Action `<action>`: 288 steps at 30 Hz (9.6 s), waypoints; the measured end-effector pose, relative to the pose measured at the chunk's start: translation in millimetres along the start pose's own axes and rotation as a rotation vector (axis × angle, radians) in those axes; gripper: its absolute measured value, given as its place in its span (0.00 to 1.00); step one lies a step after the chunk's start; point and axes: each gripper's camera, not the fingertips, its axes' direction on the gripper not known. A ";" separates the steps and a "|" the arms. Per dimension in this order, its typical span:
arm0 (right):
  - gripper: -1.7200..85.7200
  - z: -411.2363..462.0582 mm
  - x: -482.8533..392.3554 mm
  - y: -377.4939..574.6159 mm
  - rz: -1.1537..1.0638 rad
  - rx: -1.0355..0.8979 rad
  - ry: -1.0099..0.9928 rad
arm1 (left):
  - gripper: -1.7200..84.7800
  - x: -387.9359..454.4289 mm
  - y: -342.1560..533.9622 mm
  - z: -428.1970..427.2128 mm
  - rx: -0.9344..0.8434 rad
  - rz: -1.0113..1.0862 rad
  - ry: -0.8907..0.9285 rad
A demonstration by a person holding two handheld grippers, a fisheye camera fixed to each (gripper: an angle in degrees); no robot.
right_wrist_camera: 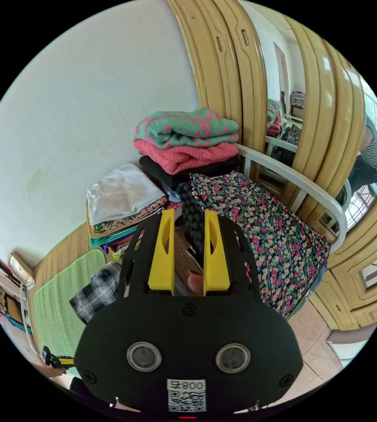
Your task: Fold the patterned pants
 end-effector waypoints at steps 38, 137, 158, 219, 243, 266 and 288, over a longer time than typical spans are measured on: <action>0.02 -241.0 -84.2 87.8 -0.172 0.376 -0.946 | 0.02 -99.5 348.9 -98.7 0.534 0.068 0.394; 0.03 -120.3 -563.1 253.6 -0.670 0.296 -0.710 | 0.02 -262.0 1053.1 -342.0 1.544 -0.124 0.673; 0.05 155.9 -701.9 348.3 -0.840 -0.599 -0.610 | 0.06 -358.2 1128.9 -156.4 1.161 -1.136 0.602; 0.09 168.9 -258.4 339.1 -0.106 -0.700 -0.795 | 0.02 -168.4 670.0 -233.6 0.529 -0.306 0.319; 0.12 213.1 -364.3 224.4 -0.504 -0.539 -0.545 | 0.09 -256.3 432.0 -270.3 0.636 -0.292 0.248; 0.09 314.5 -497.6 163.4 -0.697 -0.788 -0.425 | 0.09 -315.1 269.3 -279.4 0.490 -0.431 0.299; 0.03 302.1 -539.5 109.1 -0.750 -0.804 -0.485 | 0.09 -342.5 182.7 -262.9 0.422 -0.412 0.293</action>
